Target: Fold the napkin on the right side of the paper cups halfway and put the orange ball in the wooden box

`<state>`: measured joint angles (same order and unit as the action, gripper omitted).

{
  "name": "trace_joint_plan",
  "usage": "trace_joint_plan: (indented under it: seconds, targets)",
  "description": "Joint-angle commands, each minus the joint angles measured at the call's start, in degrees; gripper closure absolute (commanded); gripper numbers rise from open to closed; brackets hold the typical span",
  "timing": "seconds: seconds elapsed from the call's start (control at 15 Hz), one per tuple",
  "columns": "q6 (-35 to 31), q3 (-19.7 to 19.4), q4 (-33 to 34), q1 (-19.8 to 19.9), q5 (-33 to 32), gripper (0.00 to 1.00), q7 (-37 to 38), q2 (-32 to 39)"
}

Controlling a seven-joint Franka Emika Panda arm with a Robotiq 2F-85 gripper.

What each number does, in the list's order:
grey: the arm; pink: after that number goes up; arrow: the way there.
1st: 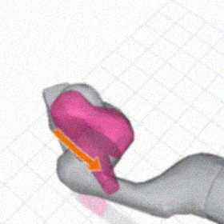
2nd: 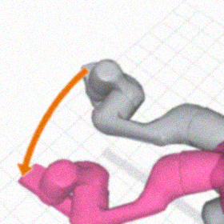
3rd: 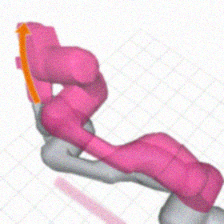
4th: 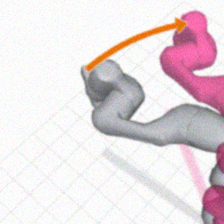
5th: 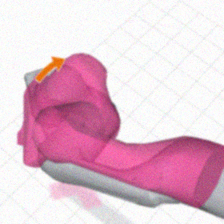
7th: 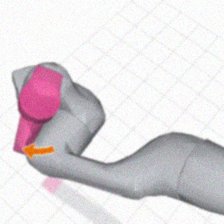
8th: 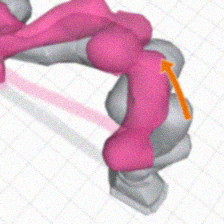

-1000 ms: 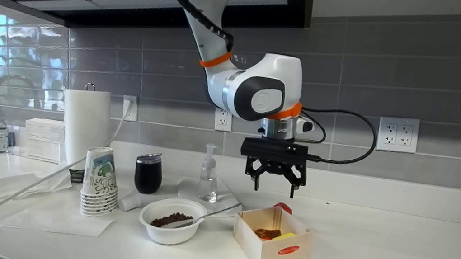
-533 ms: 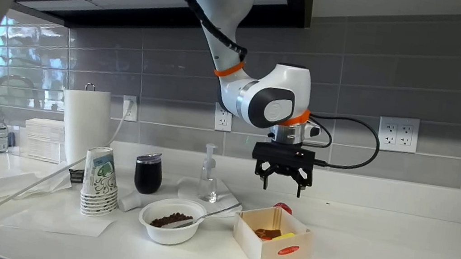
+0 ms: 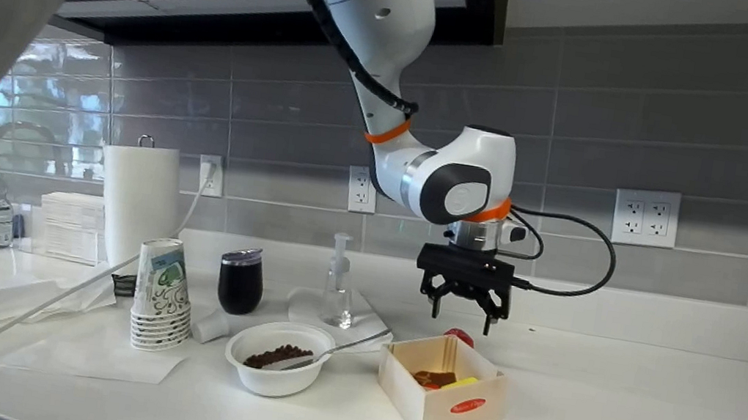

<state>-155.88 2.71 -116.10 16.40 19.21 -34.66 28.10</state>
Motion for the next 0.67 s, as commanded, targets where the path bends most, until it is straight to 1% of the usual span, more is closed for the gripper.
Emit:
trace_joint_plan:
  seconds: [0.0, 0.2, 0.27, 0.33, 0.4, 0.47, 0.6]
  targets:
    - [2.7, 1.0, 4.4, 1.2, -1.9, 0.00, 3.1, 3.4]
    - [2.2, 1.7, 6.0, 1.6, -1.8, 0.00, 3.5, 5.7]
    - [2.2, 1.5, 6.5, 1.4, -2.3, 0.25, 4.1, 6.3]
    - [2.1, 1.6, 6.7, 1.5, -2.5, 0.25, 4.3, 6.8]
    - [2.1, 1.5, 6.9, 1.4, -2.8, 0.32, 4.6, 7.1]
    - [2.1, 1.4, 7.1, 1.3, -3.1, 0.42, 5.1, 7.3]
    - [1.8, 1.4, 7.1, 1.2, -3.8, 0.58, 5.9, 7.2]
